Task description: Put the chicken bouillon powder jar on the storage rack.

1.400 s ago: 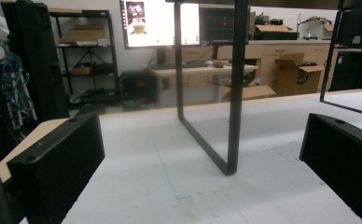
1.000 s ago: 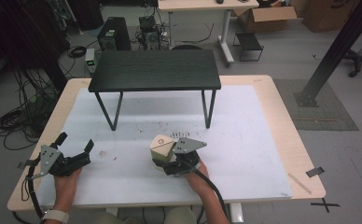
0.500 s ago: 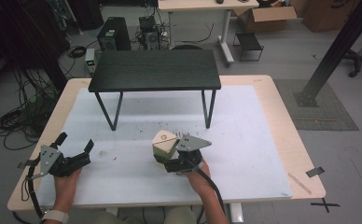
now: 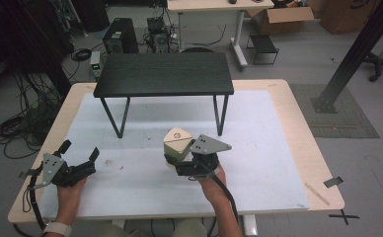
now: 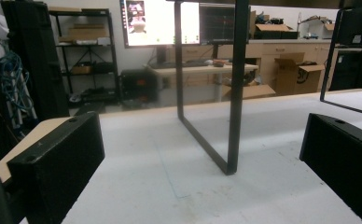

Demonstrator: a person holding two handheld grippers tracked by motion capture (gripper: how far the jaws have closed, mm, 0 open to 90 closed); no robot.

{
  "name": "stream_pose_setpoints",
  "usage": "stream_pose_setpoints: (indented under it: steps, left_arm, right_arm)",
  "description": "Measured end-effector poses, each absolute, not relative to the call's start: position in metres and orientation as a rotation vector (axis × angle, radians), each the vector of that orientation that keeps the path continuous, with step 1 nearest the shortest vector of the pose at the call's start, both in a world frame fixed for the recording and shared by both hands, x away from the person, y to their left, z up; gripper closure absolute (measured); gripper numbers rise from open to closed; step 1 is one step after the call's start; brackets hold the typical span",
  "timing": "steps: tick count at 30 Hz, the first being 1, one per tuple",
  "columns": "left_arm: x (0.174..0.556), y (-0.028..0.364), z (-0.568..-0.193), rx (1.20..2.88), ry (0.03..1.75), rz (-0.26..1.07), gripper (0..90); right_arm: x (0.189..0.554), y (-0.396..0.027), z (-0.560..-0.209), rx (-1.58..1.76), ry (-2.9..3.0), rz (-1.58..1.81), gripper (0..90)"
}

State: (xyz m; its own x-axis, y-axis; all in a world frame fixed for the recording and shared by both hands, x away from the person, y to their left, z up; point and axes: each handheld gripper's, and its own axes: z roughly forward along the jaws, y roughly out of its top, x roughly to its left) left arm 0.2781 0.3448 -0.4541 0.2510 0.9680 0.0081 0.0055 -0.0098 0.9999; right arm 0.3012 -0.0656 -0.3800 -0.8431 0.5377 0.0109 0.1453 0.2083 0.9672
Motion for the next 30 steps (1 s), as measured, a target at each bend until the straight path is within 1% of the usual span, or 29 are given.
stream_pose_setpoints:
  steps: [15,30]
  left_arm:
    - [0.278,0.345,-0.454,1.330,1.021,1.024,0.2]
    - [0.278,0.345,-0.454,1.328,1.020,1.024,0.2]
  right_arm:
    - [0.293,-0.069,-0.328,0.643,2.095,1.620,29.2]
    - [0.298,-0.072,-0.294,0.666,2.034,1.669,29.2]
